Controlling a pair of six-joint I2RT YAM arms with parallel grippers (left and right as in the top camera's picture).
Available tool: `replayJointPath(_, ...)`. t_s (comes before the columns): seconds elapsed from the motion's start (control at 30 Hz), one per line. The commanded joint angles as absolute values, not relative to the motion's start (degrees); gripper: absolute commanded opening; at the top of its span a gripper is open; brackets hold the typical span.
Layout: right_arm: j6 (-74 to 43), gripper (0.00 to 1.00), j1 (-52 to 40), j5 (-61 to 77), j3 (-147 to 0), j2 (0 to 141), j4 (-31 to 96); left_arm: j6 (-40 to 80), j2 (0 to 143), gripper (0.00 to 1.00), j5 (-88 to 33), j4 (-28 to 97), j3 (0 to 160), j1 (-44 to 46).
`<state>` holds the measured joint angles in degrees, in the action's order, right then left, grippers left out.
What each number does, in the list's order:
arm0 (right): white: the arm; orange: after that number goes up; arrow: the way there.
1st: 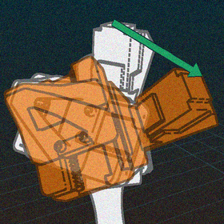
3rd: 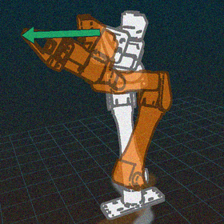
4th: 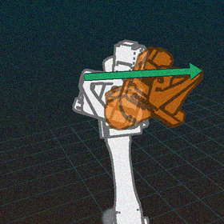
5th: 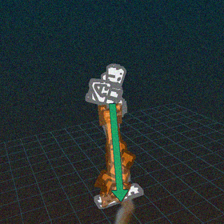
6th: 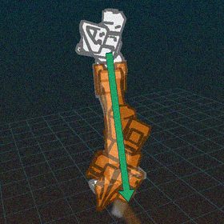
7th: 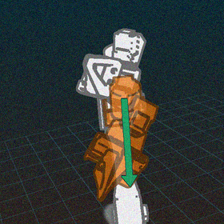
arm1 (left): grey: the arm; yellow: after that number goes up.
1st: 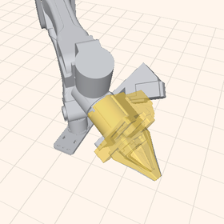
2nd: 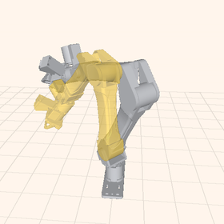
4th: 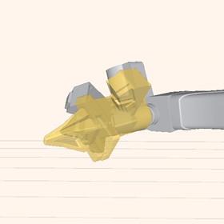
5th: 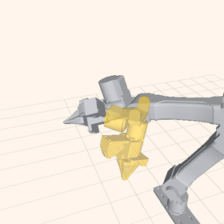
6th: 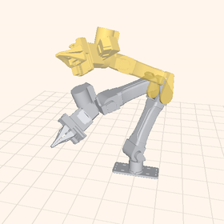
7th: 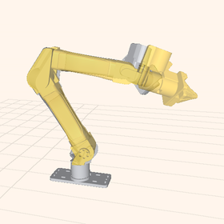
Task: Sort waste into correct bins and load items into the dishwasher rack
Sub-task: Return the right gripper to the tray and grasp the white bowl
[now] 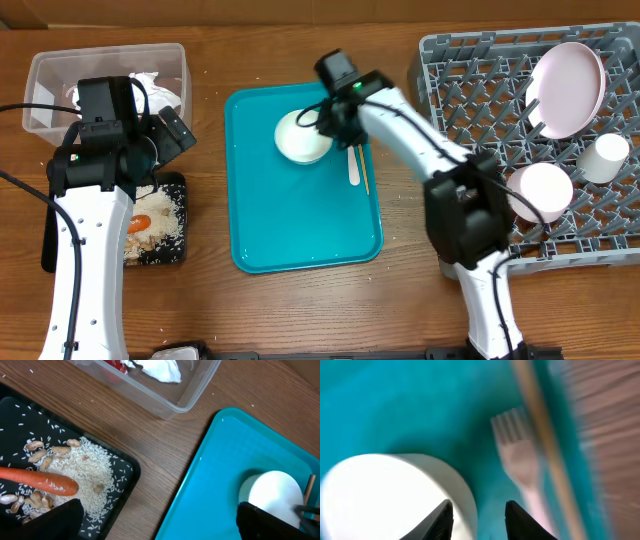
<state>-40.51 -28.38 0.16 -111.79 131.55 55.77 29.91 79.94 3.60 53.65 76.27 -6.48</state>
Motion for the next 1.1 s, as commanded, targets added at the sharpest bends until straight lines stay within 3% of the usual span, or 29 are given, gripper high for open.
replayJointPath(0.0,-36.91,0.38,-28.27,-1.52,-114.63,122.1,56.82,30.46,80.05,1.0,3.36,53.58,76.66,-6.63)
replayJointPath(0.2,-21.08,0.48,-32.8,12.01,-114.61,118.58,51.79,30.46,80.05,1.0,3.36,53.6,76.66,-6.63)
replayJointPath(0.37,-16.29,0.47,-38.24,4.03,-113.45,123.24,51.18,30.46,80.05,1.0,3.36,53.58,76.66,-6.63)
replayJointPath(0.73,-16.27,0.46,-40.45,-1.45,-113.21,132.62,50.81,30.46,80.05,1.0,3.36,53.6,76.66,-6.63)
replayJointPath(0.87,-16.29,0.38,-40.47,-1.43,-113.21,132.81,50.83,30.46,80.05,1.0,3.36,53.58,76.66,-6.63)
replayJointPath(1.07,-16.49,0.37,-40.51,-1.41,-111.42,132.81,50.96,30.46,80.05,1.0,3.36,53.58,76.66,-6.63)
